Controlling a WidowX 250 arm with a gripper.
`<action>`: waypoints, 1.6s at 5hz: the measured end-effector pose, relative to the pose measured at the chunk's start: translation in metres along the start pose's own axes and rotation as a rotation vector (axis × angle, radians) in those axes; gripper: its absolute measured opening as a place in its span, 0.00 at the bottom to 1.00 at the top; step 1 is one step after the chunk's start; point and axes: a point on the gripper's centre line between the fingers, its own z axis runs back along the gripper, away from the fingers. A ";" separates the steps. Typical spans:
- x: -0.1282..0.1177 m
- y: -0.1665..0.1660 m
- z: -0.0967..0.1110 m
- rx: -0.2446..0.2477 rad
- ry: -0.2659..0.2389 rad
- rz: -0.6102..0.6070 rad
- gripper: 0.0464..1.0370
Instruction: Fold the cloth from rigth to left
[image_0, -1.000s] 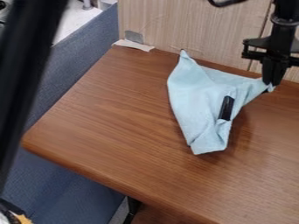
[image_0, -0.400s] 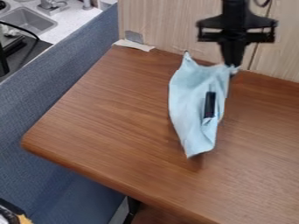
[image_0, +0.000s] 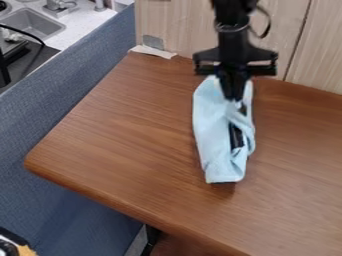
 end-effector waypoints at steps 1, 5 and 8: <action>-0.008 0.008 -0.010 0.012 -0.002 0.014 0.01; -0.036 0.038 -0.060 0.068 0.018 0.062 0.03; -0.035 0.036 -0.054 0.106 0.059 0.054 0.73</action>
